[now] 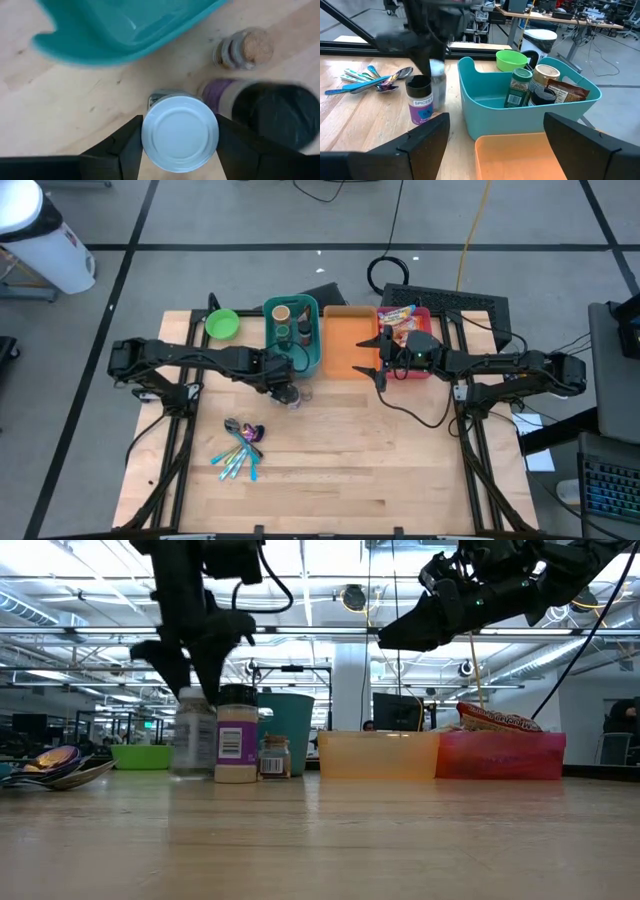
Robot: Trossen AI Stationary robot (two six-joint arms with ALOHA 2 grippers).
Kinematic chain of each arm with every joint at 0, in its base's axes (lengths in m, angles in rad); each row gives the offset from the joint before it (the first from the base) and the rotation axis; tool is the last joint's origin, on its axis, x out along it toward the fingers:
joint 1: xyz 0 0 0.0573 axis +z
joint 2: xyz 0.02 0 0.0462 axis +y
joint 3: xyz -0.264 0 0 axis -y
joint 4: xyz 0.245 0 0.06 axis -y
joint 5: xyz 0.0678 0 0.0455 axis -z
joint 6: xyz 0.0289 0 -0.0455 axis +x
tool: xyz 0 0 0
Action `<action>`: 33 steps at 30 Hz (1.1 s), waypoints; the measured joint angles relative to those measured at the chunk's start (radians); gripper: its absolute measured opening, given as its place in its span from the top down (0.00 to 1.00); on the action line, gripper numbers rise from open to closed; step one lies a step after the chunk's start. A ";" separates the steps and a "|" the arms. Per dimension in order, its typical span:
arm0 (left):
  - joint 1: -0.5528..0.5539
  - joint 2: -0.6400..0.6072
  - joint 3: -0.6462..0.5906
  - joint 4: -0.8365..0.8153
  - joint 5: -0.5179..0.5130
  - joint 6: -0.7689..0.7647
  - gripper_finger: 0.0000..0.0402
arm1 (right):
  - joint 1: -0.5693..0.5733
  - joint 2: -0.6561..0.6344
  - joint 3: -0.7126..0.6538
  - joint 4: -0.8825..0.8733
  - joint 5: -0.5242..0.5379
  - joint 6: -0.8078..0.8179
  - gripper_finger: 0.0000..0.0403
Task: Pick & Place Food Item
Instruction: Put the white seasoning bottle into the green bin
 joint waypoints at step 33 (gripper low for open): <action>0.266 0.112 0.436 0.029 -0.121 0.594 0.48 | 0.000 0.000 0.000 0.007 0.003 0.007 0.21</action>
